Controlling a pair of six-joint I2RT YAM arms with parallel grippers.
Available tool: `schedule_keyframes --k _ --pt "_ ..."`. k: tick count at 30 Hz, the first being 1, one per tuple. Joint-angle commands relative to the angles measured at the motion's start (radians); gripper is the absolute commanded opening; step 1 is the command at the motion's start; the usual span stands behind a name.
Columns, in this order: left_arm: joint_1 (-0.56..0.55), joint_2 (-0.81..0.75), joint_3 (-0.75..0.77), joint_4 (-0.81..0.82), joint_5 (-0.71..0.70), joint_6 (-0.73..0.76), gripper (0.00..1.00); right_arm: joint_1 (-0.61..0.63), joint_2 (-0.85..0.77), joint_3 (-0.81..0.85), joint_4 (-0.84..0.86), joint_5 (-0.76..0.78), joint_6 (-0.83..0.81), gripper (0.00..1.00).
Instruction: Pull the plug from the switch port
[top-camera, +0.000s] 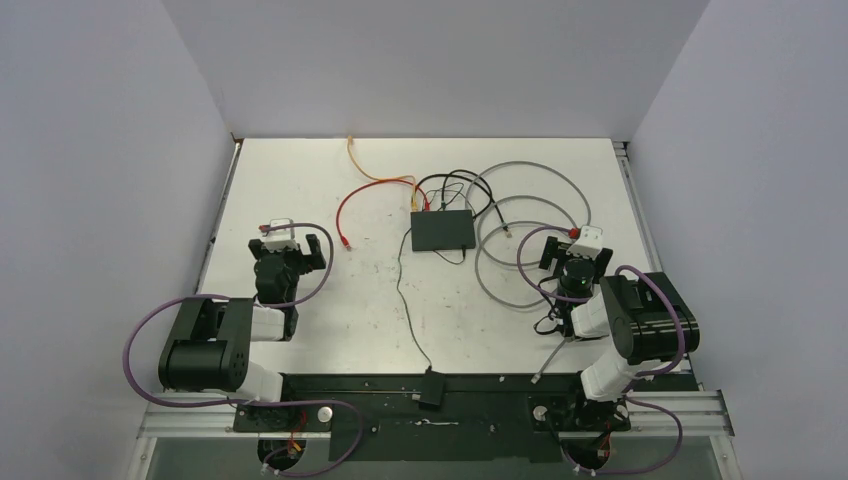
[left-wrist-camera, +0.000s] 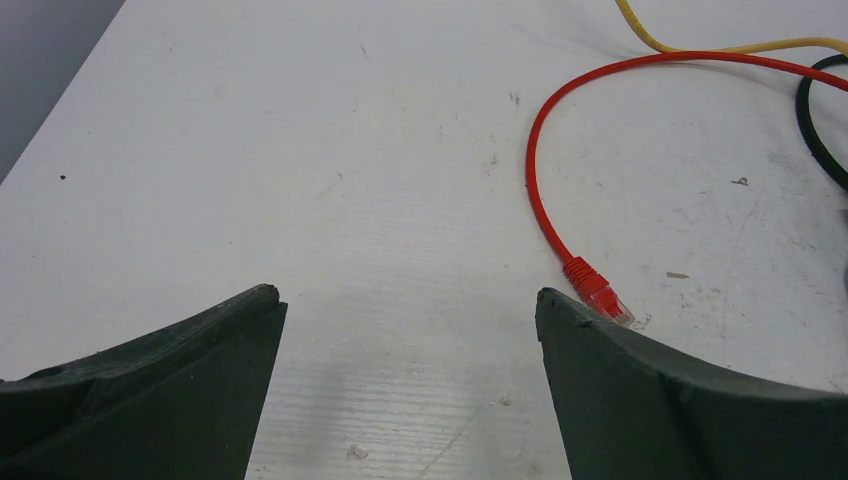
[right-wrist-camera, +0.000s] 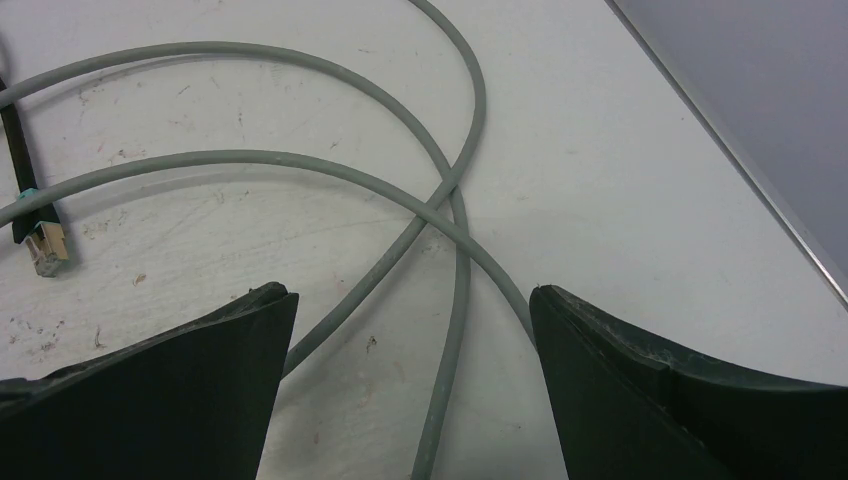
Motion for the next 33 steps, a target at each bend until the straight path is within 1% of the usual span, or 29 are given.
schedule_keyframes --k 1,14,16,17,19,20,22,24,26,27,29,30,33 --pt "0.003 -0.006 0.018 0.024 0.008 0.008 0.96 0.005 -0.008 0.019 0.055 -0.009 0.004 0.9" --pt "0.004 -0.011 0.018 0.023 0.006 0.01 0.96 0.007 -0.006 0.019 0.066 -0.02 -0.005 0.9" --pt "0.003 -0.057 0.038 -0.05 0.022 0.022 0.96 0.007 -0.015 0.051 0.004 -0.076 -0.024 0.9" --pt "0.001 -0.1 0.052 -0.112 0.035 0.029 0.96 0.012 -0.037 0.07 -0.042 -0.09 -0.04 0.9" --pt "0.0 -0.199 0.092 -0.26 0.044 0.02 0.96 0.041 -0.128 0.172 -0.279 -0.081 -0.064 0.9" --pt "0.002 -0.254 0.12 -0.35 0.021 -0.019 0.96 0.047 -0.151 0.237 -0.403 -0.066 -0.042 0.9" --pt "0.007 -0.349 0.185 -0.529 -0.031 -0.131 0.96 0.047 -0.186 0.342 -0.572 -0.052 0.047 0.9" --pt "0.01 -0.401 0.253 -0.71 -0.077 -0.24 0.96 0.048 -0.233 0.395 -0.657 -0.045 0.133 0.9" --pt "0.014 -0.428 0.323 -0.895 -0.136 -0.34 0.96 0.048 -0.26 0.441 -0.756 -0.045 0.264 0.9" --pt "0.017 -0.432 0.356 -0.989 -0.166 -0.41 0.96 0.046 -0.263 0.48 -0.838 -0.042 0.356 0.9" --pt "0.029 -0.428 0.403 -1.133 -0.186 -0.489 0.96 0.048 -0.239 0.584 -1.03 -0.042 0.43 0.9" --pt "0.067 -0.422 0.42 -1.18 -0.161 -0.513 0.96 0.049 -0.222 0.639 -1.113 -0.048 0.443 0.9" --pt "0.117 -0.396 0.431 -1.244 -0.01 -0.545 0.96 0.046 -0.155 0.803 -1.356 -0.056 0.467 0.9"
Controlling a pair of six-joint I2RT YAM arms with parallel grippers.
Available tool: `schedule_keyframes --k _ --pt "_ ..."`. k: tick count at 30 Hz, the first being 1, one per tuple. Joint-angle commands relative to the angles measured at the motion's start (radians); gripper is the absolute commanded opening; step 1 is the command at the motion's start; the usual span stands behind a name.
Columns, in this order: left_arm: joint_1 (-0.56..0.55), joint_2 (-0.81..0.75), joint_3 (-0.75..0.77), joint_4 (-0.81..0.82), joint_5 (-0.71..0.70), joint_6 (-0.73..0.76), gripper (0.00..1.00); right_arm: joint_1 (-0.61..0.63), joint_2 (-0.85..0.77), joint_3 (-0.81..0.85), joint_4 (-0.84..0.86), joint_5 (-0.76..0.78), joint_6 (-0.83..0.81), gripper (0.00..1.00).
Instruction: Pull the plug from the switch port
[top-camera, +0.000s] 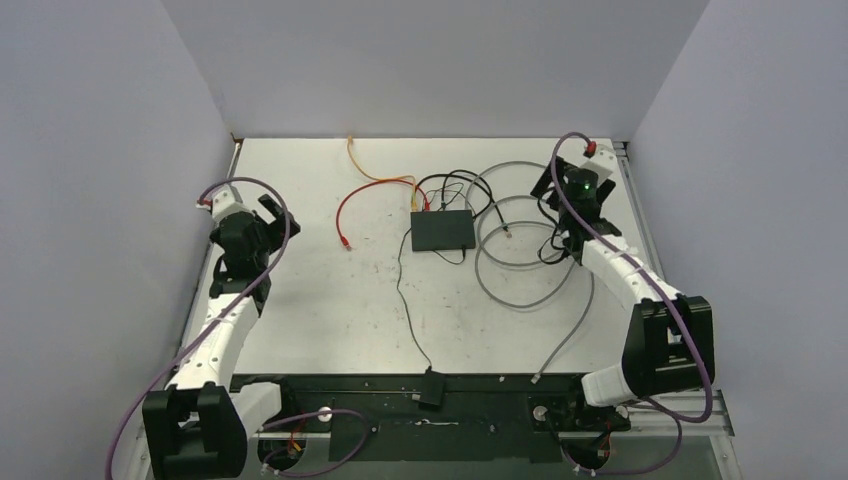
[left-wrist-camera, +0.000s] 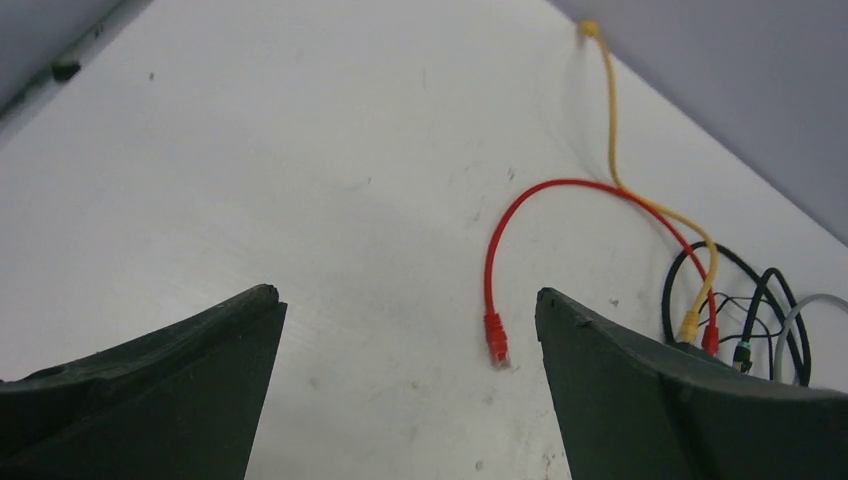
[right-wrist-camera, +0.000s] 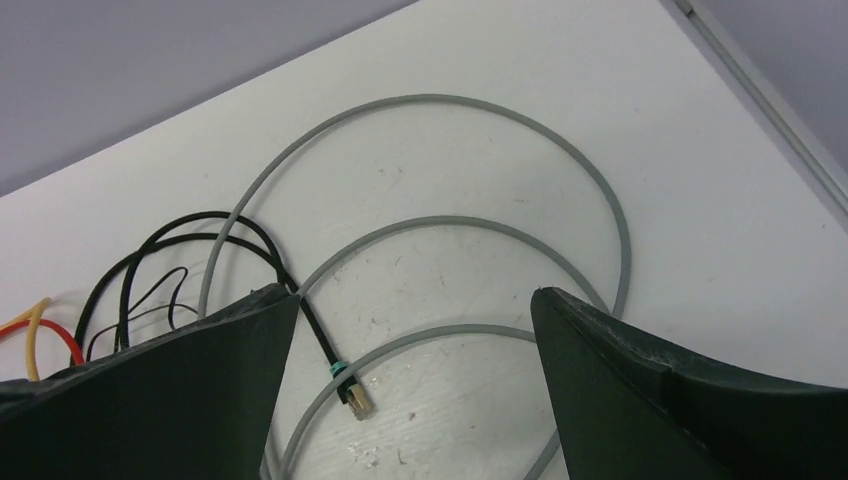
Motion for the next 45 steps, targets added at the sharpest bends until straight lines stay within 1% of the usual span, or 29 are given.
schedule_keyframes --k 1,4,7,9,12,14,17,20,22,25,30,32,34,38,40,41,42,44,45 --pt "0.07 0.041 0.034 -0.307 0.138 -0.146 0.96 -0.002 0.088 0.221 -0.496 -0.006 0.141 0.9" --pt "0.08 0.077 0.047 -0.333 0.268 -0.139 0.96 -0.001 0.152 0.307 -0.624 -0.026 0.131 0.9" --pt "0.088 0.13 0.062 -0.347 0.329 -0.184 0.96 -0.011 0.193 0.35 -0.706 -0.062 0.141 0.9" --pt "0.091 0.176 0.078 -0.346 0.383 -0.199 0.96 -0.012 0.198 0.349 -0.712 -0.113 0.119 0.9" --pt "0.085 0.257 0.119 -0.348 0.435 -0.21 0.96 -0.012 0.158 0.295 -0.655 -0.185 0.105 0.9" --pt "0.063 0.324 0.172 -0.375 0.456 -0.184 0.96 -0.011 0.145 0.271 -0.626 -0.222 0.099 0.9" --pt "-0.023 0.405 0.314 -0.51 0.343 -0.129 0.96 -0.011 0.175 0.298 -0.659 -0.238 0.098 0.9" --pt "-0.144 0.427 0.419 -0.605 0.181 -0.069 0.96 -0.007 0.197 0.33 -0.672 -0.271 0.086 0.9" --pt "-0.194 0.442 0.475 -0.649 0.101 -0.054 0.96 -0.002 0.204 0.346 -0.673 -0.287 0.071 0.9" --pt "-0.23 0.459 0.513 -0.663 0.075 -0.046 0.96 0.014 0.215 0.374 -0.676 -0.315 0.052 0.9" --pt "-0.272 0.488 0.53 -0.62 0.153 -0.032 0.96 0.072 0.239 0.4 -0.654 -0.372 0.046 0.9" --pt "-0.293 0.51 0.55 -0.621 0.175 -0.045 0.96 0.108 0.268 0.422 -0.652 -0.403 0.054 0.9" --pt "-0.309 0.535 0.561 -0.598 0.227 -0.069 0.96 0.135 0.303 0.449 -0.644 -0.443 0.06 0.9" --pt "-0.33 0.573 0.551 -0.473 0.378 -0.128 0.96 0.177 0.37 0.478 -0.588 -0.541 0.082 0.9" --pt "-0.332 0.595 0.553 -0.412 0.442 -0.174 0.99 0.185 0.423 0.512 -0.593 -0.586 0.09 0.9" --pt "-0.333 0.609 0.556 -0.387 0.468 -0.193 1.0 0.186 0.452 0.535 -0.604 -0.604 0.097 0.92" --pt "-0.334 0.624 0.557 -0.36 0.488 -0.217 0.95 0.184 0.476 0.555 -0.609 -0.621 0.102 0.94" --pt "-0.334 0.655 0.558 -0.303 0.529 -0.253 0.9 0.185 0.522 0.593 -0.617 -0.647 0.107 0.99" --pt "-0.334 0.673 0.564 -0.276 0.546 -0.268 0.87 0.185 0.539 0.61 -0.62 -0.655 0.109 0.96"
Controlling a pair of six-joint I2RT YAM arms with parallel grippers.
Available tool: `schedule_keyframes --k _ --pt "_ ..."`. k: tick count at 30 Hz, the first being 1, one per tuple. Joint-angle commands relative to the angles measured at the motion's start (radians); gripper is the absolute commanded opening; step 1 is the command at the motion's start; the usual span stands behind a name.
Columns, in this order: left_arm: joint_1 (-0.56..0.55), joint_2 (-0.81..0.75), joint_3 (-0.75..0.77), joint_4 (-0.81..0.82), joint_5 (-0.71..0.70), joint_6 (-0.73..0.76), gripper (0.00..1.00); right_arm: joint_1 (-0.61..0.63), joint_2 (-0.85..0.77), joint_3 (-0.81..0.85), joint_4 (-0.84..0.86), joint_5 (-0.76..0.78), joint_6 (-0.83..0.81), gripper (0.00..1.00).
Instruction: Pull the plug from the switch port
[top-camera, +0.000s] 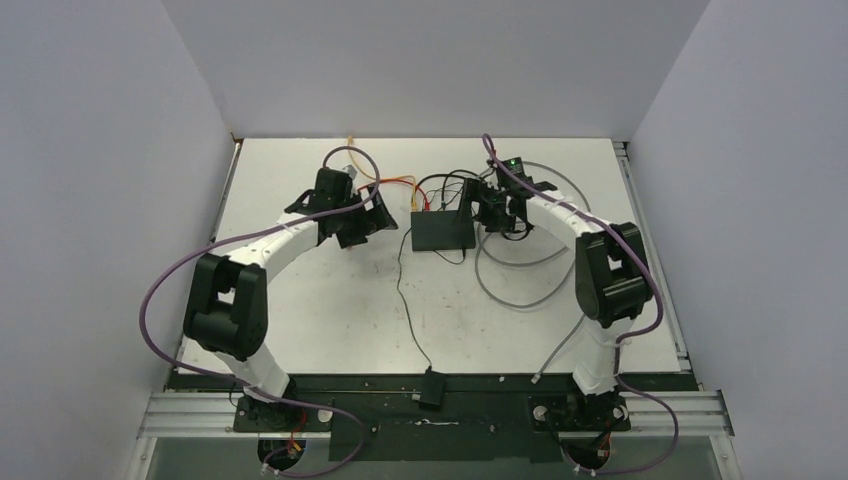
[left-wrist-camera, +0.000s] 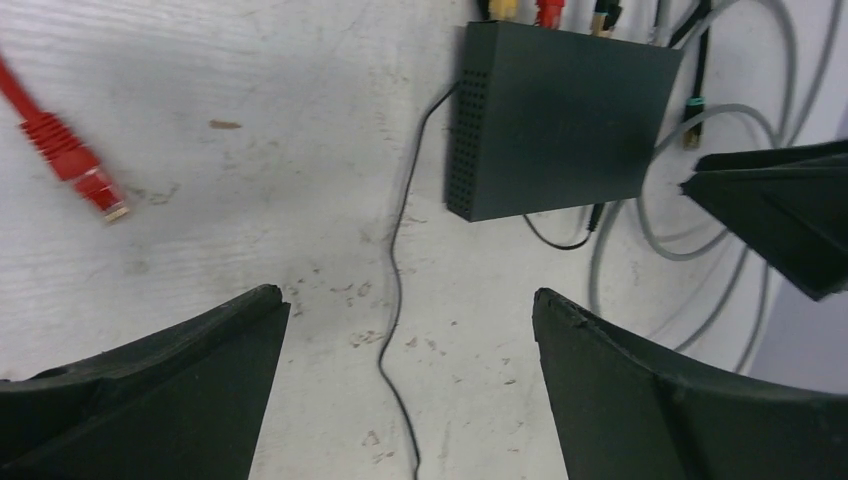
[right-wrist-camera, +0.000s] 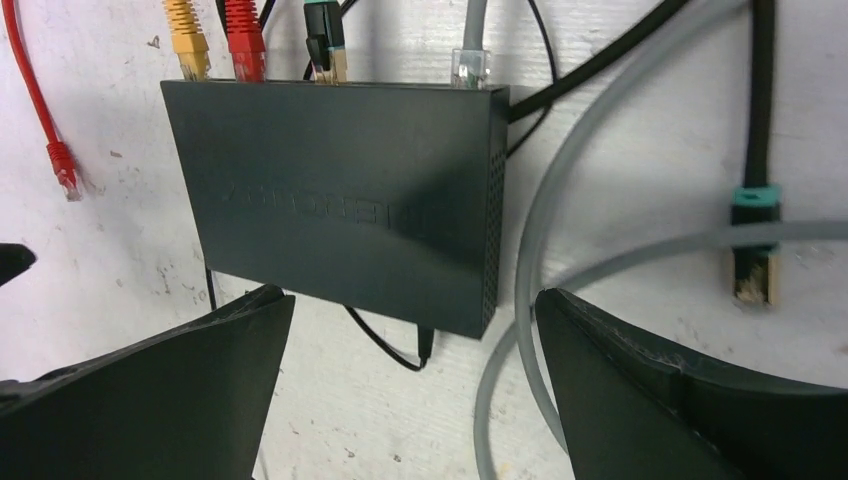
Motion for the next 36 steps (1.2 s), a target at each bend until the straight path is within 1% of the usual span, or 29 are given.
schedule_keyframes --k 1,3,8,12,15,19,21,25,31,33,36 --pt "0.0 0.066 0.058 0.193 0.144 -0.105 0.83 -0.005 0.064 0.102 0.019 -0.094 0.027 0.95" --pt "-0.002 0.103 0.077 0.219 0.177 -0.124 0.79 -0.005 0.089 0.128 0.008 -0.1 0.03 0.93" --pt "-0.008 0.208 0.157 0.213 0.222 -0.131 0.73 -0.007 0.125 0.152 0.002 -0.098 0.045 0.88" --pt "-0.018 0.261 0.203 0.203 0.229 -0.131 0.72 -0.005 0.132 0.155 0.008 -0.131 0.045 0.83" --pt "-0.023 0.291 0.221 0.207 0.233 -0.142 0.7 -0.003 0.14 0.161 0.006 -0.157 0.044 0.78" --pt "-0.027 0.292 0.23 0.201 0.219 -0.146 0.69 0.008 0.152 0.159 -0.006 -0.182 0.05 0.69" --pt "-0.028 0.281 0.231 0.17 0.199 -0.133 0.69 0.018 0.156 0.157 -0.02 -0.194 0.054 0.68" --pt "-0.028 0.244 0.233 0.09 0.131 -0.093 0.7 0.039 0.163 0.14 -0.028 -0.231 0.073 0.66" --pt "-0.028 0.175 0.213 -0.032 0.05 -0.009 0.74 0.084 0.169 0.134 -0.017 -0.255 0.09 0.66" --pt "-0.028 0.153 0.198 -0.058 0.037 0.017 0.75 0.098 0.17 0.166 -0.043 -0.23 0.058 0.7" --pt "-0.03 0.113 0.163 -0.077 0.027 0.042 0.77 0.123 0.17 0.238 -0.121 -0.129 -0.022 0.79"
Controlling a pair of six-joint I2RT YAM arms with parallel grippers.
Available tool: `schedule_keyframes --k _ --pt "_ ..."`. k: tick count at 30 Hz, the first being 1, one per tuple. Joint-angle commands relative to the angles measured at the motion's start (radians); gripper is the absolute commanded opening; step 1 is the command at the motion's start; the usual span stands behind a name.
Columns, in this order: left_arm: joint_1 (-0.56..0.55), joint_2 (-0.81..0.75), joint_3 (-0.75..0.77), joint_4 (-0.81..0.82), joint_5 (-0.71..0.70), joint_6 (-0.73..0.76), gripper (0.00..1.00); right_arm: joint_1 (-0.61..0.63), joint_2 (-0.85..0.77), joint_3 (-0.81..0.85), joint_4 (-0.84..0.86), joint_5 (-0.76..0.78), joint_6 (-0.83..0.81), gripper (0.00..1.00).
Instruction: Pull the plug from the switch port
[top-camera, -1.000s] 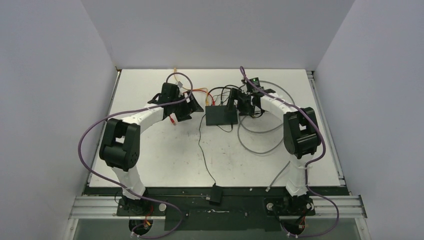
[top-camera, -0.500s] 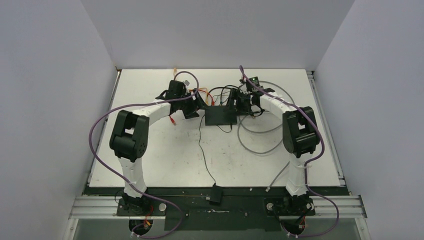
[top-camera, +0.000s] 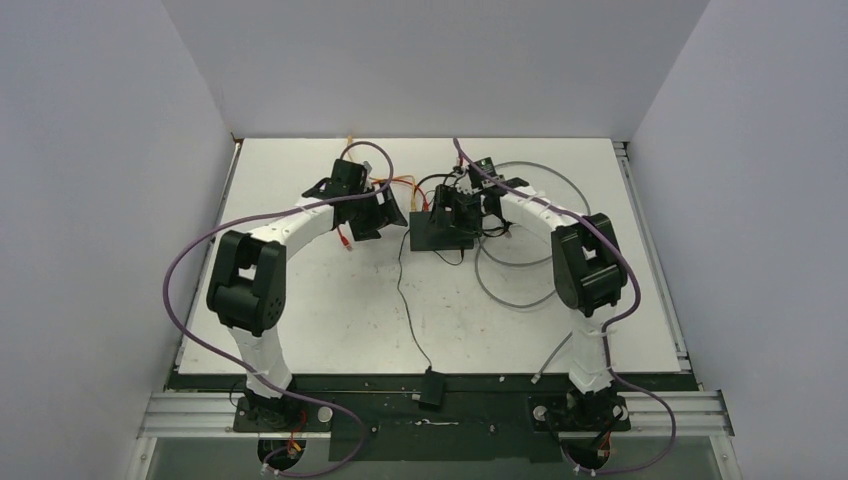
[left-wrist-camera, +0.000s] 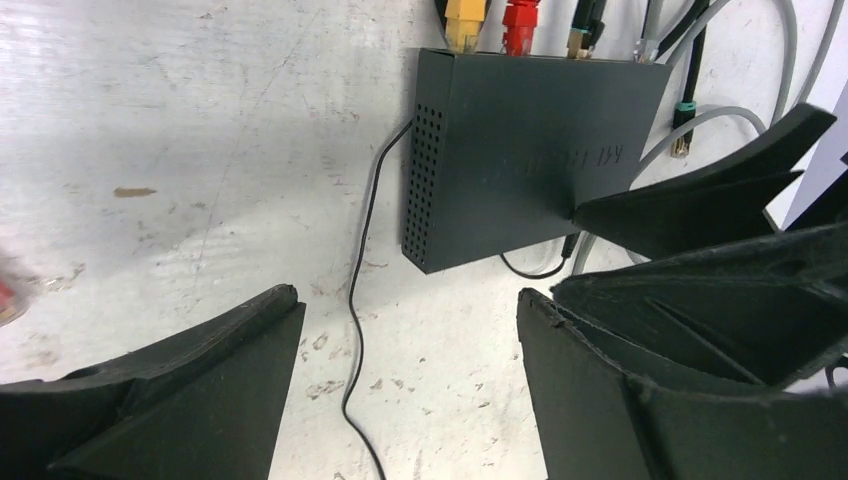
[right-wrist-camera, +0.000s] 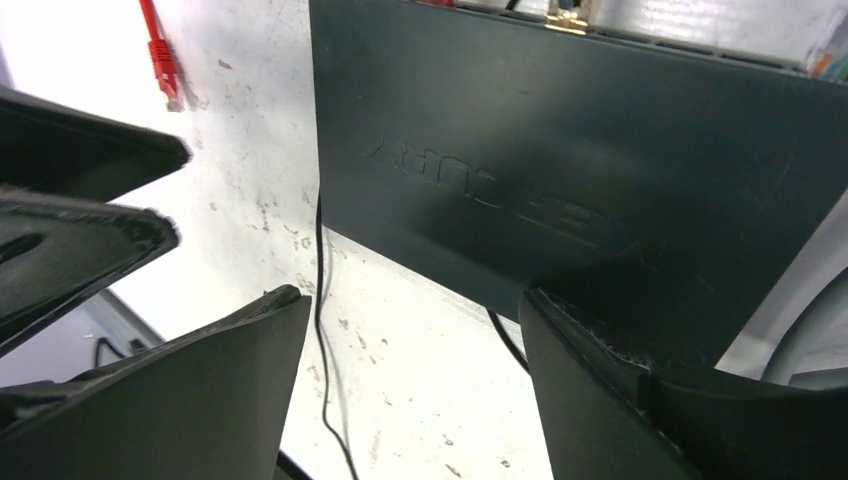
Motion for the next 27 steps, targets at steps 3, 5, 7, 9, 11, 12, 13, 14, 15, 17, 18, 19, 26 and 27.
schedule_keyframes --k 3,5,7,9,11,12,13,14,15,17,18,19,26,27 --pt "-0.008 -0.138 -0.06 -0.031 -0.027 0.075 0.79 0.032 0.015 0.145 -0.126 0.198 -0.148 0.83" --pt "-0.008 -0.149 -0.071 -0.018 -0.003 0.062 0.79 0.024 0.032 0.186 -0.155 0.246 -0.184 0.84" --pt "-0.011 -0.142 -0.071 -0.003 0.027 0.035 0.77 0.012 0.059 0.233 -0.182 0.279 -0.212 0.84" --pt "-0.019 -0.129 -0.069 0.028 0.065 0.003 0.75 -0.004 0.09 0.28 -0.196 0.288 -0.229 0.84" --pt "-0.028 -0.105 -0.062 0.067 0.108 -0.037 0.72 -0.025 0.119 0.327 -0.205 0.289 -0.234 0.84" --pt "-0.033 -0.091 -0.06 0.088 0.127 -0.059 0.7 -0.034 0.133 0.35 -0.206 0.287 -0.234 0.84" --pt "-0.039 -0.077 -0.057 0.106 0.142 -0.08 0.68 -0.043 0.151 0.383 -0.208 0.283 -0.234 0.84" --pt "-0.048 -0.06 -0.05 0.117 0.152 -0.103 0.66 -0.052 0.173 0.411 -0.214 0.27 -0.23 0.84" --pt "-0.053 -0.043 -0.047 0.133 0.161 -0.126 0.64 -0.06 0.195 0.443 -0.22 0.253 -0.229 0.84" --pt "-0.063 -0.008 -0.042 0.179 0.194 -0.171 0.62 -0.07 0.254 0.51 -0.242 0.225 -0.223 0.83" --pt "-0.065 0.007 -0.043 0.205 0.206 -0.194 0.61 -0.071 0.276 0.541 -0.251 0.215 -0.221 0.82" --pt "-0.066 0.023 -0.045 0.228 0.215 -0.219 0.6 -0.072 0.296 0.568 -0.262 0.206 -0.22 0.8" --pt "-0.068 0.145 -0.011 0.293 0.243 -0.315 0.54 -0.068 0.303 0.548 -0.24 0.148 -0.21 0.69" --pt "-0.068 0.154 -0.009 0.299 0.243 -0.319 0.54 -0.068 0.298 0.53 -0.236 0.145 -0.21 0.68"
